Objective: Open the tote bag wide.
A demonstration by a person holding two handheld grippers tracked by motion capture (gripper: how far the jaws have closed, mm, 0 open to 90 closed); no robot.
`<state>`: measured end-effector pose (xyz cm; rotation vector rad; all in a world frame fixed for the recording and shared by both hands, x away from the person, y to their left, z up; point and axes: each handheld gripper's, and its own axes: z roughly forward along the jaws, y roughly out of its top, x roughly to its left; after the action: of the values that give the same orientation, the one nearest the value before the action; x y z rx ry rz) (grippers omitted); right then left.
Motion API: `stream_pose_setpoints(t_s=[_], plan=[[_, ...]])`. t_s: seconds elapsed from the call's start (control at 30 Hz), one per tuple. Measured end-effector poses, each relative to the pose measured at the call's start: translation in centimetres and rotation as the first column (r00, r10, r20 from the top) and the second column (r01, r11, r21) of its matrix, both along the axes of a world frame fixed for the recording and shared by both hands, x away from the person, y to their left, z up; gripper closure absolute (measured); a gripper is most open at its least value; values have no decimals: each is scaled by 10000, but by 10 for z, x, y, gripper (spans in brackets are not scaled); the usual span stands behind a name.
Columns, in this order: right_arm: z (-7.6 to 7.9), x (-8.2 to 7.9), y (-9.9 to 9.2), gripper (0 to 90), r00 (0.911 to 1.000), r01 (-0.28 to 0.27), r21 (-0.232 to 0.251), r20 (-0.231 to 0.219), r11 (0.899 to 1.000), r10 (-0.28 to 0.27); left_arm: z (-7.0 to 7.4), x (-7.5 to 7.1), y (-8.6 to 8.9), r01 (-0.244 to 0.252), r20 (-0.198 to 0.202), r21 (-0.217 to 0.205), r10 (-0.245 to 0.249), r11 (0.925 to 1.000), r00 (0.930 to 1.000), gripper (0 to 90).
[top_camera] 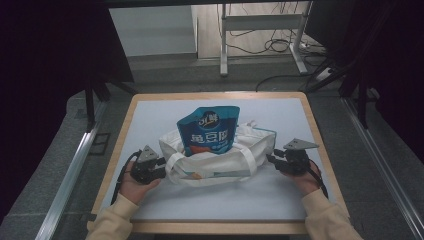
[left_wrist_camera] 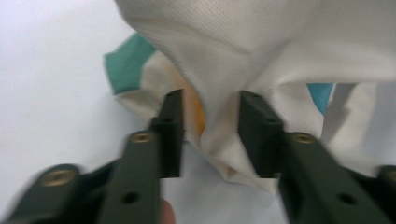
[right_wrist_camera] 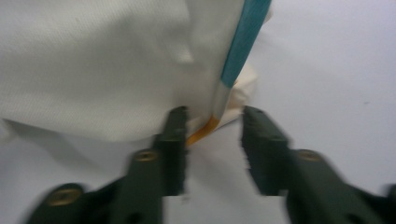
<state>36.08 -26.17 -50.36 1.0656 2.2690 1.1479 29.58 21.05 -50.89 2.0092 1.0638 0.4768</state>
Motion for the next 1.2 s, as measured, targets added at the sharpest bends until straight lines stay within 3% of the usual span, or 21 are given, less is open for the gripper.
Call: stream_pose_setpoints(t_s=[0.13,0.23,0.33,0.47,0.53,0.57,0.6,0.73,0.9,1.03,1.2], plan=[[14,-5,-10,447,9976,492,750,444,9960,-526,14,-13,9,-164,469,-636,194,9978,9987,454],[31,-12,-21,438,9941,689,1377,732,9881,-795,30,-20,15,-301,876,-1091,398,9936,9954,442],[40,-15,-25,451,9927,700,1580,858,9849,-843,49,-25,20,-393,1291,-1427,580,9890,9899,451],[58,-17,-25,549,9902,521,1825,1182,9818,-745,68,-22,21,-395,1376,-1827,653,9824,9883,517],[67,-16,-20,629,9907,270,1873,1261,9819,-513,77,-18,19,-301,1356,-2017,584,9790,9890,599],[74,-14,-12,708,9909,-25,1828,1325,9831,-221,81,-15,18,-249,1364,-2086,543,9777,9892,697],[74,-14,-12,708,9909,-25,1828,1325,9831,-221,85,-12,16,-150,1354,-2120,446,9772,9898,697],[85,-7,8,807,9883,-672,1747,1467,9823,416,95,8,3,226,921,-2058,-36,9783,9957,822],[84,4,35,837,9876,-1228,1273,1134,9842,1085,82,22,-14,434,238,-1554,-402,9869,9989,862],[69,11,44,845,9903,-1334,1025,522,9858,1286,62,19,-16,503,-235,-1555,-546,9865,9982,866],[49,9,47,854,9890,-1472,674,-19,9868,1477,40,12,-15,580,-606,-1207,-657,9910,9960,859]])
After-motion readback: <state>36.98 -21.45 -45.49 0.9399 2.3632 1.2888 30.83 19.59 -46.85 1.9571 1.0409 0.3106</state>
